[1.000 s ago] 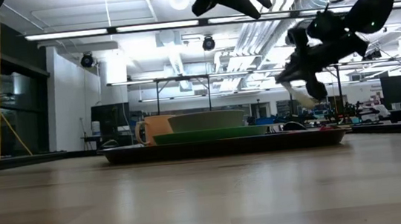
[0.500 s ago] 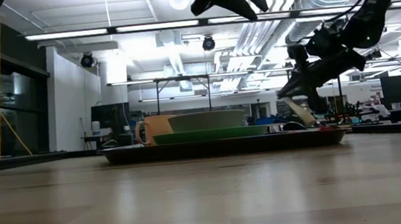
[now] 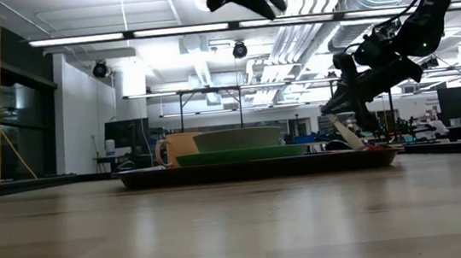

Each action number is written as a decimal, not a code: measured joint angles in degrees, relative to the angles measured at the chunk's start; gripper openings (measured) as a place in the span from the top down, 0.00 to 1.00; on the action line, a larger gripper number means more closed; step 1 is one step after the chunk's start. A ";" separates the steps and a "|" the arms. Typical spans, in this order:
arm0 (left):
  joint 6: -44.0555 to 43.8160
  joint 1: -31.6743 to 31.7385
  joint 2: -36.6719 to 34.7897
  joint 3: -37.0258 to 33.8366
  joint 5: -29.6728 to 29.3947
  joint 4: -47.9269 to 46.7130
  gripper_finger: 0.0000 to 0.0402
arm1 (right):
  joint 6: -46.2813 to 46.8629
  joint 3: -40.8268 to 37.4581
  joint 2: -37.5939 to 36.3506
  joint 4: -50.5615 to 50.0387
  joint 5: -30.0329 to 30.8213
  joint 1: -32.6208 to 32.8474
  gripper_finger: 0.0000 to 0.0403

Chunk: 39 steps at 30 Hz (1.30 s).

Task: Set up tray
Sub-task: Put the yellow knife on top of the red napkin to the right of the blue fork

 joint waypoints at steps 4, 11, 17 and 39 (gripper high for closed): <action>-0.75 0.23 -1.39 -3.90 0.32 2.08 0.64 | -0.50 0.00 0.00 -0.10 1.38 0.02 1.00; -3.29 0.26 -9.54 -19.82 1.19 13.42 0.64 | -2.04 0.00 0.02 -0.79 1.82 0.02 1.00; -6.86 0.13 -21.87 -39.48 1.24 28.15 0.64 | -2.72 0.00 0.04 -1.17 2.21 0.13 1.00; -11.50 -2.05 -33.46 -59.03 0.30 42.13 0.64 | -3.83 4.83 10.87 1.16 -0.07 1.01 1.00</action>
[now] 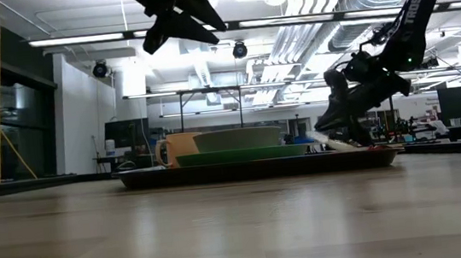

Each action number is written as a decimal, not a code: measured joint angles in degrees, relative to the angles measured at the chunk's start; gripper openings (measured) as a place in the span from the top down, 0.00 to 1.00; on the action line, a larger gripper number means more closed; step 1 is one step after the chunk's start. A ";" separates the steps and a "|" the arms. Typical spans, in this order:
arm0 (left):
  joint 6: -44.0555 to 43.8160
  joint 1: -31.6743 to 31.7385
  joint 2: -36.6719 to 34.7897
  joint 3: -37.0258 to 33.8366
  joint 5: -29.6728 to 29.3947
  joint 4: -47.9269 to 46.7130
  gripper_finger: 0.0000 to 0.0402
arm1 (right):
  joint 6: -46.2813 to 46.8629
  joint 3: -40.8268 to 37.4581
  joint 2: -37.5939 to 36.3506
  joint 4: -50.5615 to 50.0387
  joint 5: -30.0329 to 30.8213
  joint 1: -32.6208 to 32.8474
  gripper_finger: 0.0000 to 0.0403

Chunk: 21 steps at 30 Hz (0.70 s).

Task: Set up tray
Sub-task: Put the yellow knife on top of the red napkin to the right of the blue fork

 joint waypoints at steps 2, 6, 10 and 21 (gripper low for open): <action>-0.22 -0.01 0.01 0.00 0.02 -0.75 0.64 | -1.62 0.55 0.08 -2.70 0.96 -0.25 1.00; -0.25 -0.01 0.01 0.00 0.08 -0.87 0.64 | -4.94 0.76 0.05 -6.94 2.75 -0.57 1.00; -0.25 0.00 0.01 0.00 0.20 -1.02 0.64 | -5.70 0.79 0.05 -7.95 3.12 -0.68 1.00; -1.56 -0.01 0.01 0.02 1.53 -3.13 0.64 | -5.92 0.79 -2.19 -8.49 -1.46 -0.68 1.00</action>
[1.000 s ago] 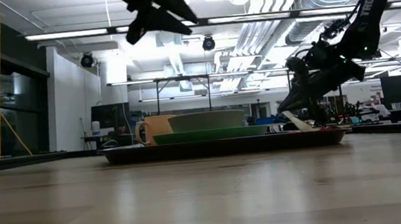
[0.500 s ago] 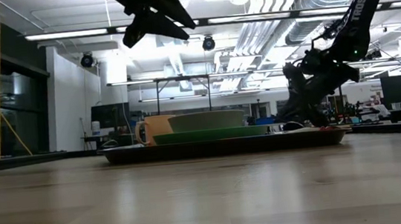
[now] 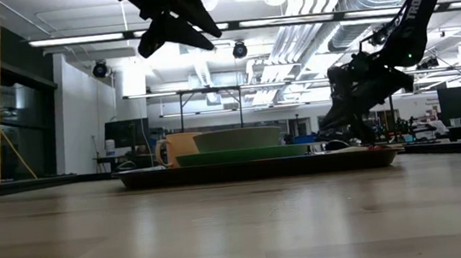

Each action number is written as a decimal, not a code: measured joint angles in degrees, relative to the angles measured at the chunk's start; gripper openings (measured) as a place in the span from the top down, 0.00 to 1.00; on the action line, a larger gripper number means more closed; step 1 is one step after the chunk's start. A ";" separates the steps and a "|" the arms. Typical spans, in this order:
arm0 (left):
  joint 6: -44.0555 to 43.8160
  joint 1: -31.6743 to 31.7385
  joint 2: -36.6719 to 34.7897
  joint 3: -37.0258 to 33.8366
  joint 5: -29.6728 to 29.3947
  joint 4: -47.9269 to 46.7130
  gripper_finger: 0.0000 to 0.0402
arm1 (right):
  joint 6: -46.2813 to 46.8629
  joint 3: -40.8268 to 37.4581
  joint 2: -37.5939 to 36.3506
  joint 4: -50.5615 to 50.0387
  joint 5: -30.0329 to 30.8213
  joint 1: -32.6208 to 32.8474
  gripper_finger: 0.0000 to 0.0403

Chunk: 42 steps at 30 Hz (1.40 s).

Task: Set up tray
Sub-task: Put the yellow knife on top of the red napkin to the right of the blue fork

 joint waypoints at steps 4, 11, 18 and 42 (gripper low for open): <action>-0.16 0.00 0.00 0.00 0.25 -1.42 0.64 | -1.97 0.00 -1.34 -4.23 -0.59 0.66 0.98; -0.11 0.00 0.00 0.00 0.26 -1.95 0.64 | -11.00 -0.02 -4.30 -21.07 10.61 3.53 0.87; 0.12 0.00 0.00 0.00 0.31 -2.08 0.64 | -11.61 -0.02 -5.80 -23.20 17.42 8.48 0.78; 0.45 0.00 0.02 0.02 0.42 -3.83 0.64 | -7.47 -0.02 -5.91 -15.17 30.45 14.84 0.74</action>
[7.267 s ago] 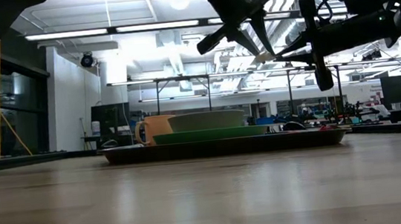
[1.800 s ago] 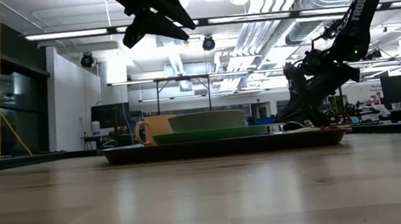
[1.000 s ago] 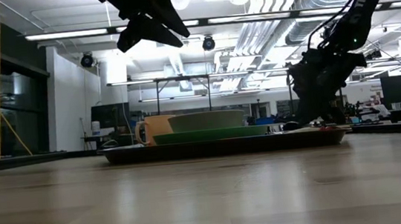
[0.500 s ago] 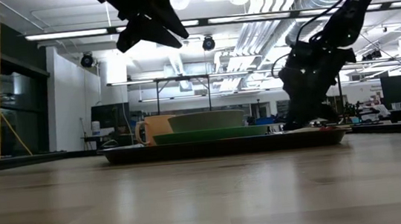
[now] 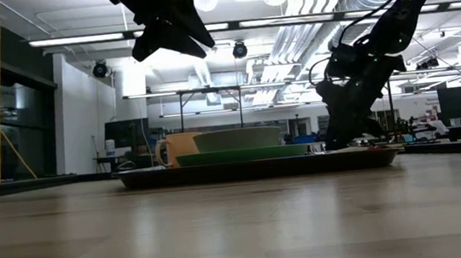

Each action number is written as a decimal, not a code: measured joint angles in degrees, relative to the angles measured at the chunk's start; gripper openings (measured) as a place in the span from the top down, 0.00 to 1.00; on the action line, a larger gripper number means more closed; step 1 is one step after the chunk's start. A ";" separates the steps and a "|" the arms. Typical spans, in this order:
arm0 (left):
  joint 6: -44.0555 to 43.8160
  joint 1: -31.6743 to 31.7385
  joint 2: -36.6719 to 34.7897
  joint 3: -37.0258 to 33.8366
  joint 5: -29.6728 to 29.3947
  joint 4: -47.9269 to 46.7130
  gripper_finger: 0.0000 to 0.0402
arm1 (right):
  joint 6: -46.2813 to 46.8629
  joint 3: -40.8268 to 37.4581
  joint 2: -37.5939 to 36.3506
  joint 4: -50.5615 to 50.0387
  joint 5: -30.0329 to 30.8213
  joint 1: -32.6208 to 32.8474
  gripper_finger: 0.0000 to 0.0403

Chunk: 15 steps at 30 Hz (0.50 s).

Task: Set up tray
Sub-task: Put the yellow knife on top of the red napkin to the right of the blue fork

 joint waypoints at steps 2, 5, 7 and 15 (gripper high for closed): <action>0.02 0.00 0.00 0.00 0.00 -0.20 0.64 | 0.10 0.00 0.00 1.11 -0.02 0.14 0.74; 0.02 0.02 0.00 0.00 0.00 -0.67 0.64 | 0.61 0.00 0.01 2.06 0.12 0.73 0.74; 0.03 0.00 0.00 0.00 0.00 -0.68 0.64 | 0.63 0.00 0.02 2.16 0.94 1.27 0.74; 0.04 0.00 0.00 0.02 -0.02 -0.70 0.64 | 1.01 0.00 0.21 3.05 3.83 2.19 0.74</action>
